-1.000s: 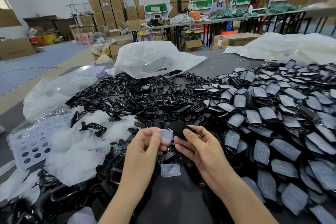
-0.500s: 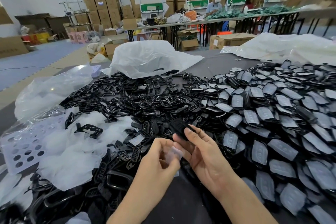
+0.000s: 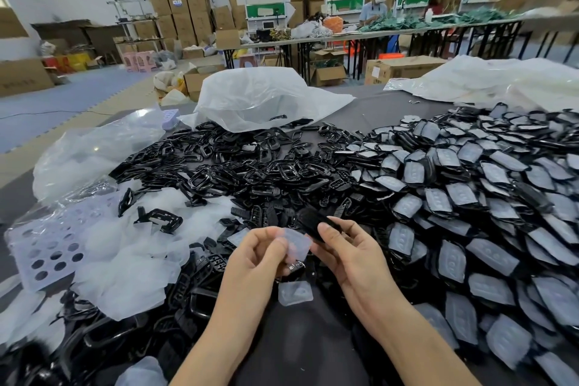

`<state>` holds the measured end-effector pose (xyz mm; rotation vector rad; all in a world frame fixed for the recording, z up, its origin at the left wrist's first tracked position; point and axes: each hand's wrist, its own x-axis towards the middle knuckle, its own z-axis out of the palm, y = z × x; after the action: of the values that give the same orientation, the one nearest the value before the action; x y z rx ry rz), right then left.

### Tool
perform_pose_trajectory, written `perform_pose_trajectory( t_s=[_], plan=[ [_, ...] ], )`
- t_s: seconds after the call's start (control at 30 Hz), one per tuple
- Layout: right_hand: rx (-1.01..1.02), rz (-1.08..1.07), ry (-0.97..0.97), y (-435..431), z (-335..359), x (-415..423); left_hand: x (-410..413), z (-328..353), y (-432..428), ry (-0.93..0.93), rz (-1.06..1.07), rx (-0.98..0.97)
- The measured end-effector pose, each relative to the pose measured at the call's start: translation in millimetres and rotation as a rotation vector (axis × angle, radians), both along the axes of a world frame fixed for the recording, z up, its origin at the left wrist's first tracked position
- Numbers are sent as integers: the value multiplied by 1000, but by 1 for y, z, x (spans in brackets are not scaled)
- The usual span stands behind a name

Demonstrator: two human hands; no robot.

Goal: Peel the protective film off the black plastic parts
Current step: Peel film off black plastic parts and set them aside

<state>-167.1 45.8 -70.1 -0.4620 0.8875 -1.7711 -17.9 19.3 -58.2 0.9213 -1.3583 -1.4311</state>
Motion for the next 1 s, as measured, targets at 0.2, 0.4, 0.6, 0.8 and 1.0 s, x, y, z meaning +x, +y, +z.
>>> perform_pose_trajectory(
  t_s=[0.2,0.4,0.6,0.8,1.0],
  plan=[
    [40,31,188,3,-1,5,2,0,-1,20,-14,-65],
    [15,123,249,7,3,9,-1,-3,1,-25,122,-154],
    [-28,142,313,10,4,11,0,-5,0,-51,174,-177],
    [-57,167,291,11,8,12,-1,-7,-6,65,85,-49],
    [-87,134,330,9,6,12,0,-11,-8,157,60,30]
  ],
)
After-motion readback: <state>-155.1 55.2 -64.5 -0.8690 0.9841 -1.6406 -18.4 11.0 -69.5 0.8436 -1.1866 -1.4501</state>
